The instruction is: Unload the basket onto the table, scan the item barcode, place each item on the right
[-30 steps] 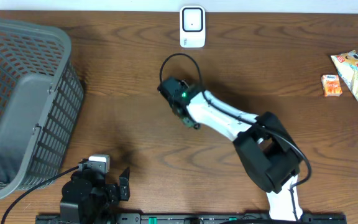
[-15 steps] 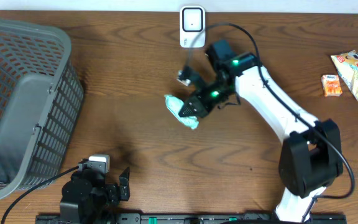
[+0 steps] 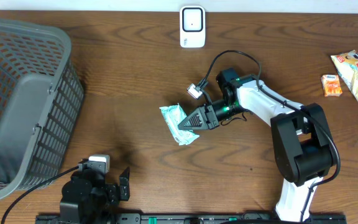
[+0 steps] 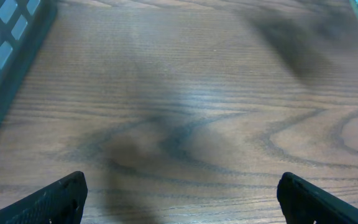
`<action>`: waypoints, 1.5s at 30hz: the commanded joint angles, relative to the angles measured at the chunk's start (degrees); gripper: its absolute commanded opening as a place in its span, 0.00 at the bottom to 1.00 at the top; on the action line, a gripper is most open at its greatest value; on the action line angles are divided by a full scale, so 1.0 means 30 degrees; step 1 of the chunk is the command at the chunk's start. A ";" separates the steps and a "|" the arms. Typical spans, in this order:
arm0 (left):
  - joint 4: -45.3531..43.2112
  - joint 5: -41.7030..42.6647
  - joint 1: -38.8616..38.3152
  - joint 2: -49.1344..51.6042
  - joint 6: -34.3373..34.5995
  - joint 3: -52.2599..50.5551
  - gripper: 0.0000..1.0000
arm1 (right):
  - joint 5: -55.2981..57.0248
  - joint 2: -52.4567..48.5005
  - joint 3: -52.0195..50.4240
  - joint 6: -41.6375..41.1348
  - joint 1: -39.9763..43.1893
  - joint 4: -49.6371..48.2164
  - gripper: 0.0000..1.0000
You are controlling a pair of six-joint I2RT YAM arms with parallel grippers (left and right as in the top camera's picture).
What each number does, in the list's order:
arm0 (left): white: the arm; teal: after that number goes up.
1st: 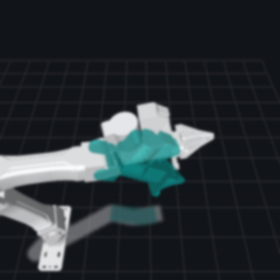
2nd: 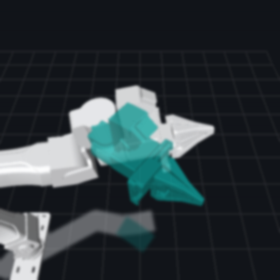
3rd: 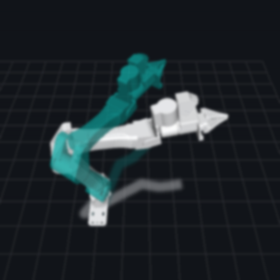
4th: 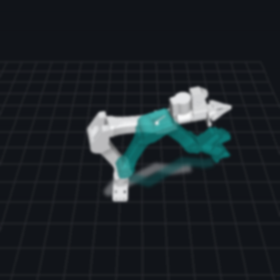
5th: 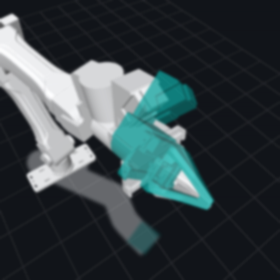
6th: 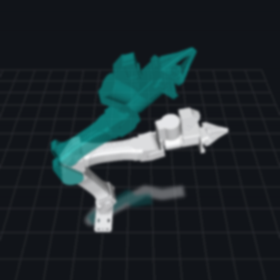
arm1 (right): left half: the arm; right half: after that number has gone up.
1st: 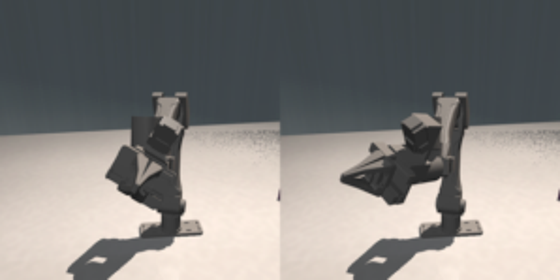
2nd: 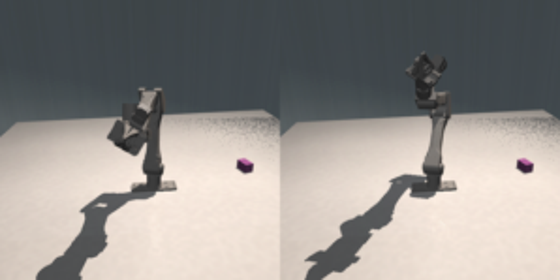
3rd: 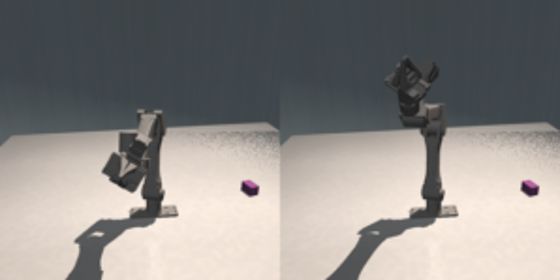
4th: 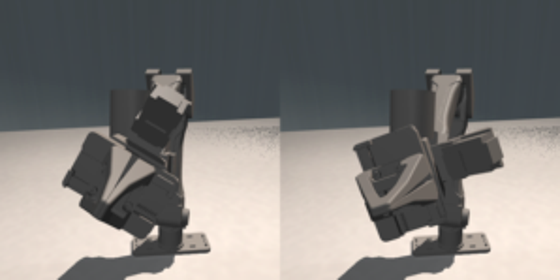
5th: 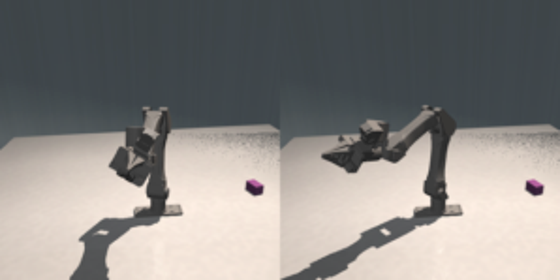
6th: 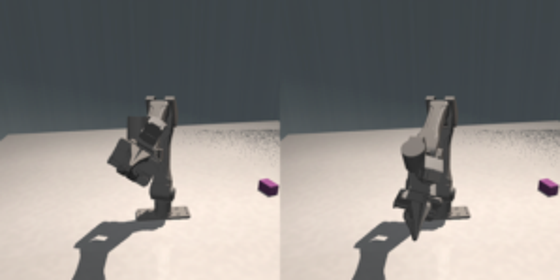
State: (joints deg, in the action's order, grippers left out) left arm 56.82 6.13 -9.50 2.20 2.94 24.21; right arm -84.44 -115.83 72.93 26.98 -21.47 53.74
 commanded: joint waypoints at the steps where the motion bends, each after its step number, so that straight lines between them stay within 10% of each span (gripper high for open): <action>1: 0.0036 0.0248 -0.0066 -0.0029 -0.0117 0.0080 0.98 | -0.1683 -0.0044 -0.0007 -0.2718 -0.0357 -0.0051 0.01; 45: 0.0036 0.0248 -0.0066 -0.0029 -0.0117 0.0080 0.98 | 0.3308 0.1829 -0.1537 0.4867 0.2747 0.4240 0.01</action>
State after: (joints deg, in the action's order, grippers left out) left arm 56.82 6.13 -9.50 2.20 2.94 24.21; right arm -76.09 -114.96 67.61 37.01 -12.97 68.42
